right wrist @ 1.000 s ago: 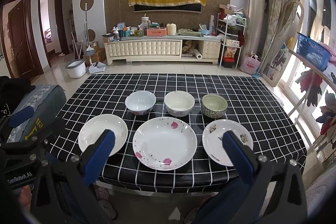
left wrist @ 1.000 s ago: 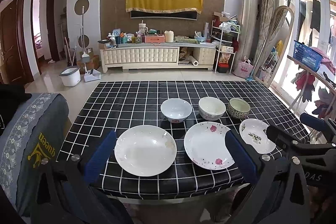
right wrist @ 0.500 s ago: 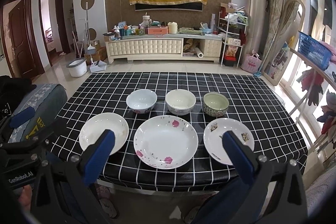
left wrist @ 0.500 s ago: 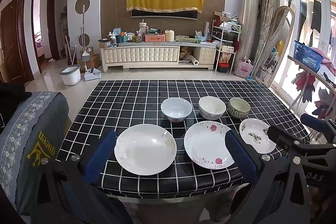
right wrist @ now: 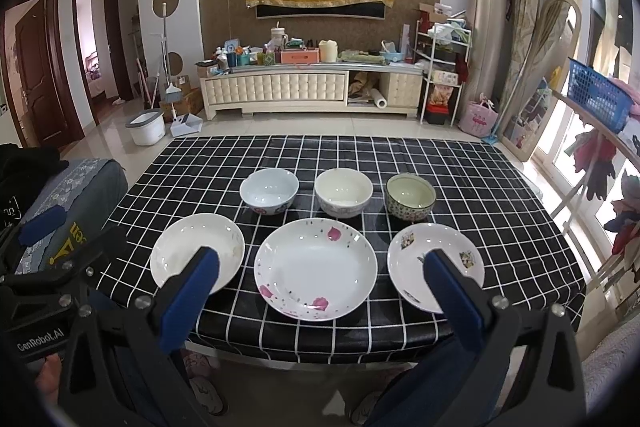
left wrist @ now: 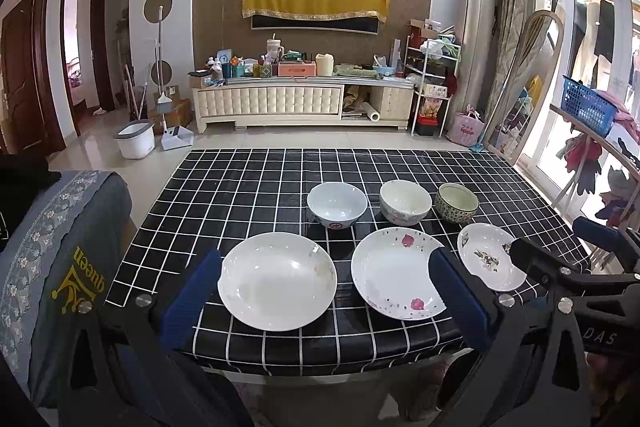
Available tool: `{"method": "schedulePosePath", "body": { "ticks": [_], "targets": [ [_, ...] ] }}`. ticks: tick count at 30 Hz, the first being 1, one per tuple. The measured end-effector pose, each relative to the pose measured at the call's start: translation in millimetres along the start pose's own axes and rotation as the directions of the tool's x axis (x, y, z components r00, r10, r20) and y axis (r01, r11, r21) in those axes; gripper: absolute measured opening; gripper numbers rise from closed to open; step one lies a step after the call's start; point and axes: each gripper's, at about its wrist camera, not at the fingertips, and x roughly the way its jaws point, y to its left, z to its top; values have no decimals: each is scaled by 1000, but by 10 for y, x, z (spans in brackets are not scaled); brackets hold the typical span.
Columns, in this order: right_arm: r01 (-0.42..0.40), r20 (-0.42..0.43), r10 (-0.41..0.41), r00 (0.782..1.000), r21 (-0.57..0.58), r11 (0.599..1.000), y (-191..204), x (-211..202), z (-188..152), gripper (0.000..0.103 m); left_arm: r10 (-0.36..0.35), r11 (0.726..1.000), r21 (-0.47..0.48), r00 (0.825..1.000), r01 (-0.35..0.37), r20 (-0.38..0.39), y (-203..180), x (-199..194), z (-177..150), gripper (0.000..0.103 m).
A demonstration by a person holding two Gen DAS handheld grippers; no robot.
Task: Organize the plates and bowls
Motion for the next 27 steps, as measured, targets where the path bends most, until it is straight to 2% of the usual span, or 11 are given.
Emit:
{"method": "schedulePosePath", "body": {
  "ticks": [16, 23, 27],
  "targets": [
    [-7, -16, 7, 1000, -1, 1000, 28, 143, 146, 103, 0, 1000, 9, 1000, 0, -11, 13, 49, 34, 103],
    [-50, -43, 49, 998, -27, 998, 220, 498, 398, 103, 5, 1000, -15, 999, -6, -38, 148, 250, 181, 103],
    [-85, -67, 81, 994, -61, 994, 427, 798, 522, 103, 30, 999, -25, 997, -32, -73, 344, 483, 280, 102]
  ]
}}
